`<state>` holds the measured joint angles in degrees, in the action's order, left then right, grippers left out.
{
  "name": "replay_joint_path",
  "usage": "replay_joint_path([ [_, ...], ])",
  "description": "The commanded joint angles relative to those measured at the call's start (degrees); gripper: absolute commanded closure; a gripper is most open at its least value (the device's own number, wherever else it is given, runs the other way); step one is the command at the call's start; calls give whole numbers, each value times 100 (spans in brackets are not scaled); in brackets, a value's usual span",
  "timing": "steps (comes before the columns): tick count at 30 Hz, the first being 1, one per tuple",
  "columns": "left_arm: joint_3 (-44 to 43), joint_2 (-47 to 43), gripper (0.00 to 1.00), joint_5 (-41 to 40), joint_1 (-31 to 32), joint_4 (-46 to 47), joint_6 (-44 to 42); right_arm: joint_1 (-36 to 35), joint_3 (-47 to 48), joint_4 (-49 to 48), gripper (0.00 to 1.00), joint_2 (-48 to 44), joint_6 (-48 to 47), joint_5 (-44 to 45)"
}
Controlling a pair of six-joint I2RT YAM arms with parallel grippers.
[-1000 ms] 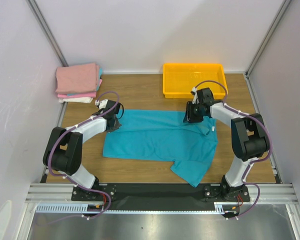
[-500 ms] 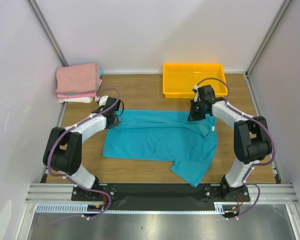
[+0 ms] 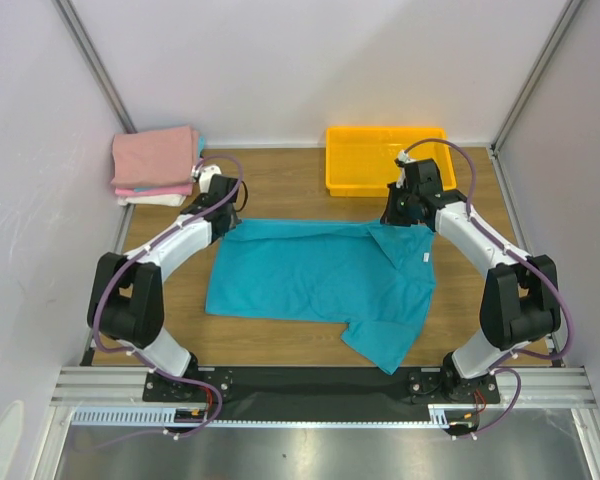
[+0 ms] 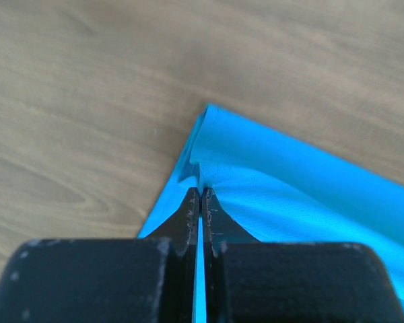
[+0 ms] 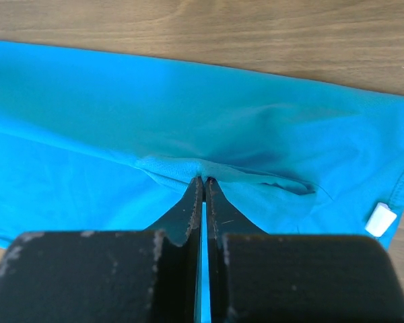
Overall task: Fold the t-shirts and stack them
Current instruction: Fold the tshirt
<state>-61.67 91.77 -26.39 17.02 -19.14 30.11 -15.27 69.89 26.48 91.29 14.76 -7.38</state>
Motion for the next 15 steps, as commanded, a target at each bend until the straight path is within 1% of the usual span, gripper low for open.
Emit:
replay_joint_path([
  [1,-354,78,100,-322,-58,524,-618,-20,262,85,100,-181,-61,237],
  [10,-741,324,100,-490,-172,1219,-1612,-20,324,138,100,-129,-105,210],
  [15,-961,561,100,-376,-313,1552,-1912,-20,376,121,100,-23,-149,228],
])
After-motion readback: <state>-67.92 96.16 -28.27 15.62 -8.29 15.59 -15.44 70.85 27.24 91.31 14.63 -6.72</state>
